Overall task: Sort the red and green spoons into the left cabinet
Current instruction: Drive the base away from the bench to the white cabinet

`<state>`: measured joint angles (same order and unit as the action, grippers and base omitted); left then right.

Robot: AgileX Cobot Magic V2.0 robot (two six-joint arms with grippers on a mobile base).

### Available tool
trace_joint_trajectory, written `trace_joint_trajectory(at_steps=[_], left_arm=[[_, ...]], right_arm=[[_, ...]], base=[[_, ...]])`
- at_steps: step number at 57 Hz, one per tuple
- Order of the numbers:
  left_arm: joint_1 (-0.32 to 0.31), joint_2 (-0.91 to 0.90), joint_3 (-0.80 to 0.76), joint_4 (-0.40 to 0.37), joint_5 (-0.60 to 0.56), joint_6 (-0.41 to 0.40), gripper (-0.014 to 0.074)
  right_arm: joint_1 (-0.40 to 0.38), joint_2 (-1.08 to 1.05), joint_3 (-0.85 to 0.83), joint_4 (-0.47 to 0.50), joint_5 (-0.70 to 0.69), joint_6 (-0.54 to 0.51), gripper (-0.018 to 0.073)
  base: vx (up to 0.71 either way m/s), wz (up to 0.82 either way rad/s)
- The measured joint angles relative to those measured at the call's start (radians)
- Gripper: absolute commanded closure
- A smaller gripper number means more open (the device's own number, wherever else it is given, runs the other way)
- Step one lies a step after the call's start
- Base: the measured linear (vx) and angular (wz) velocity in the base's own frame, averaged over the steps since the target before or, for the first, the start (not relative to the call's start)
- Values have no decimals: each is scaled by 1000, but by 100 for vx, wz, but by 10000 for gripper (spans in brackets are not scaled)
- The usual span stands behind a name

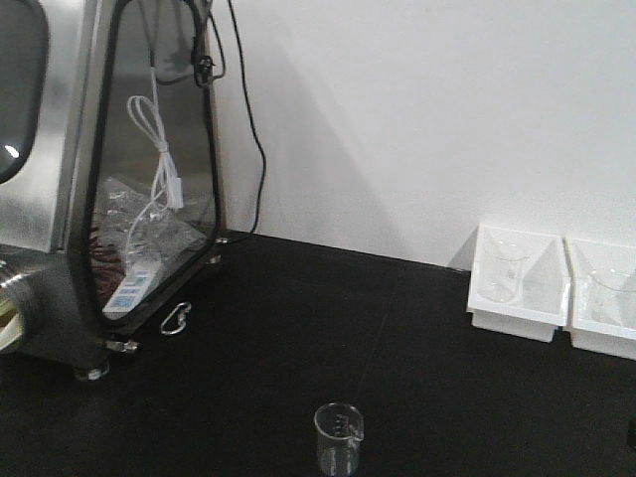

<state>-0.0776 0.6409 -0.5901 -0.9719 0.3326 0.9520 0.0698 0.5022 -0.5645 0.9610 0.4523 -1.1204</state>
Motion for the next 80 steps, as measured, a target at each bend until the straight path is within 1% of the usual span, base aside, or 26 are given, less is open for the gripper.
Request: trace_joint_trajectory(at_steps=[46,80], left_arm=[[0,0,0,0,0,0,597],[0,0,0,0,0,0,597]], right_arm=[[0,0,0,0,0,0,562],[0,0,0,0,0,0,562]], base=[[-11,47],[2,73]])
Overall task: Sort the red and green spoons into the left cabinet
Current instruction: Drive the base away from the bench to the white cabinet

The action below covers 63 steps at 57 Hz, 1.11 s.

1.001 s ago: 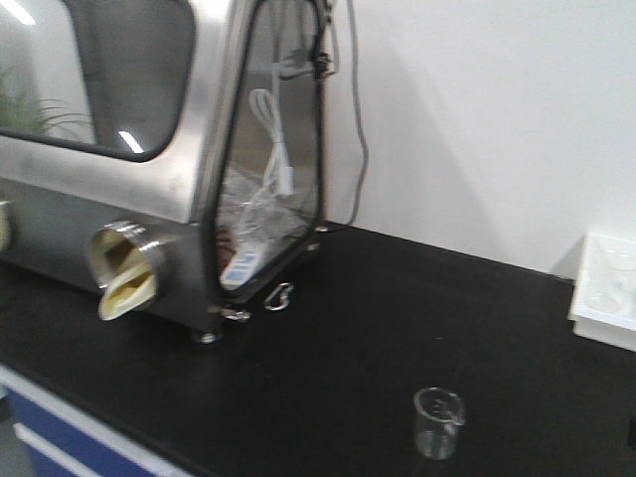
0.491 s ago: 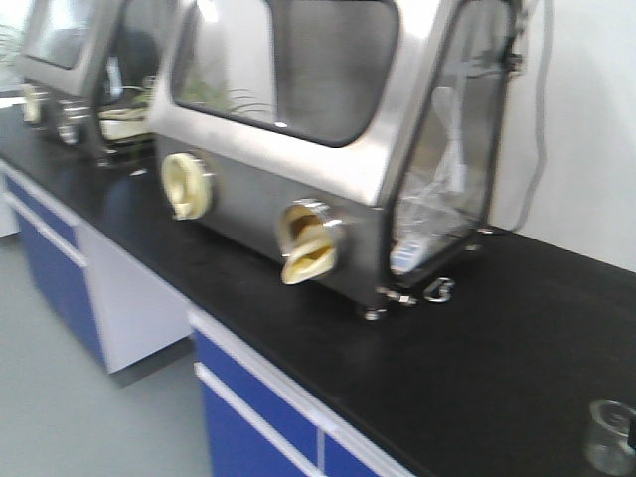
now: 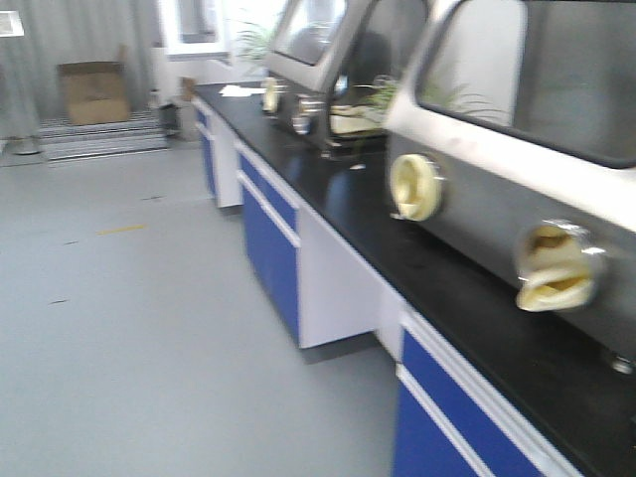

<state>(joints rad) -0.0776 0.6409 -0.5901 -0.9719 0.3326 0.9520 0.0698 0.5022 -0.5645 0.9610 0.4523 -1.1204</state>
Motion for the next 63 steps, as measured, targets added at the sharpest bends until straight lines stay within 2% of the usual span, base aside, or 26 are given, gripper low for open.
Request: trace_joint_trajectory(at_steps=[28,63], left_arm=[[0,0,0,0,0,0,597],[0,0,0,0,0,0,597]], right_arm=[[0,0,2,0,0,0,562],[0,0,3,0,0,0,562]], base=[[25,52],[47,18]])
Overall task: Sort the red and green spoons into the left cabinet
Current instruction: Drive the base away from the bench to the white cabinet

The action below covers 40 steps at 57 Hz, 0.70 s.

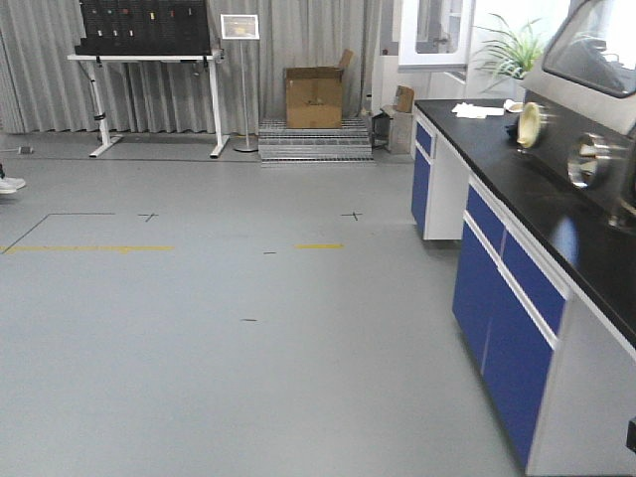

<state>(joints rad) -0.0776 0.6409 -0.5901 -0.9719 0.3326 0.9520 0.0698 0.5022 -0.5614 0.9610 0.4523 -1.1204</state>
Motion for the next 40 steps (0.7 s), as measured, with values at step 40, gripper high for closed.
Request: trace_joint_trajectory(at_steps=[40], left_arm=[[0,0,0,0,0,0,597]], right_arm=[[0,0,0,0,7,0,562]], base=[[65,14]])
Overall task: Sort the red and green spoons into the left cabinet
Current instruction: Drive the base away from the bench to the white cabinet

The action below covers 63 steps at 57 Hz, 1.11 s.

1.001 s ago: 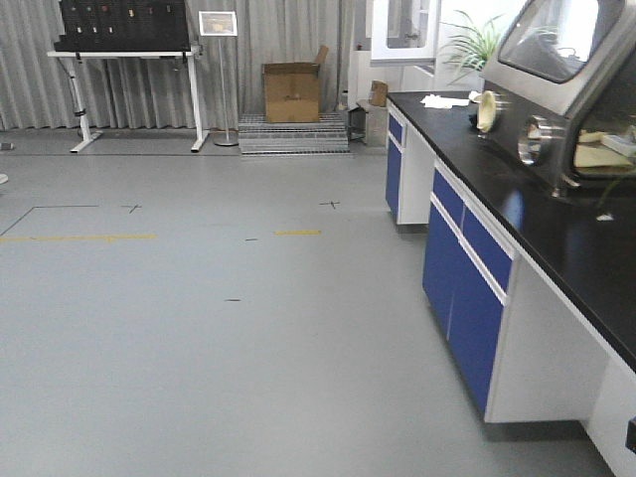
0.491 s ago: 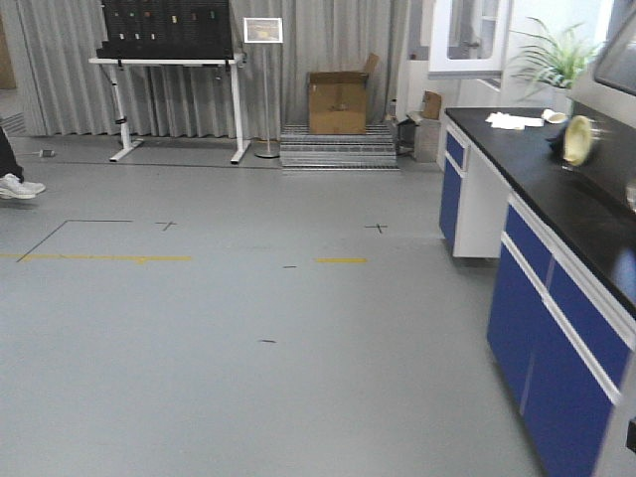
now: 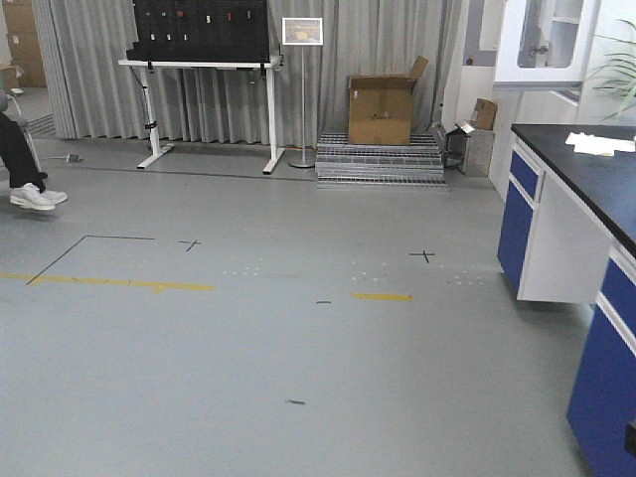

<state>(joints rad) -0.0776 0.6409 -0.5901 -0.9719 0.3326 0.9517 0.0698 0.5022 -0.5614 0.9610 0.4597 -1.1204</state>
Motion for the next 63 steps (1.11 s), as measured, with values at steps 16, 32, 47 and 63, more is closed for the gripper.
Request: trace_joint_trajectory(at_steps=[16,32,47,63], left_arm=[[0,0,0,0,0,0,597],[0,0,0,0,0,0,597],[0,0,0,0,0,0,597],[0,0,0,0,0,0,597]], right_arm=[[0,0,0,0,0,0,562],[0,0,0,0,0,0,562],[0,0,0,0,0,0,562],[0,0,0,0,0,0,562]], base=[[69,-2],[69,-4],[71,5],[72,7]])
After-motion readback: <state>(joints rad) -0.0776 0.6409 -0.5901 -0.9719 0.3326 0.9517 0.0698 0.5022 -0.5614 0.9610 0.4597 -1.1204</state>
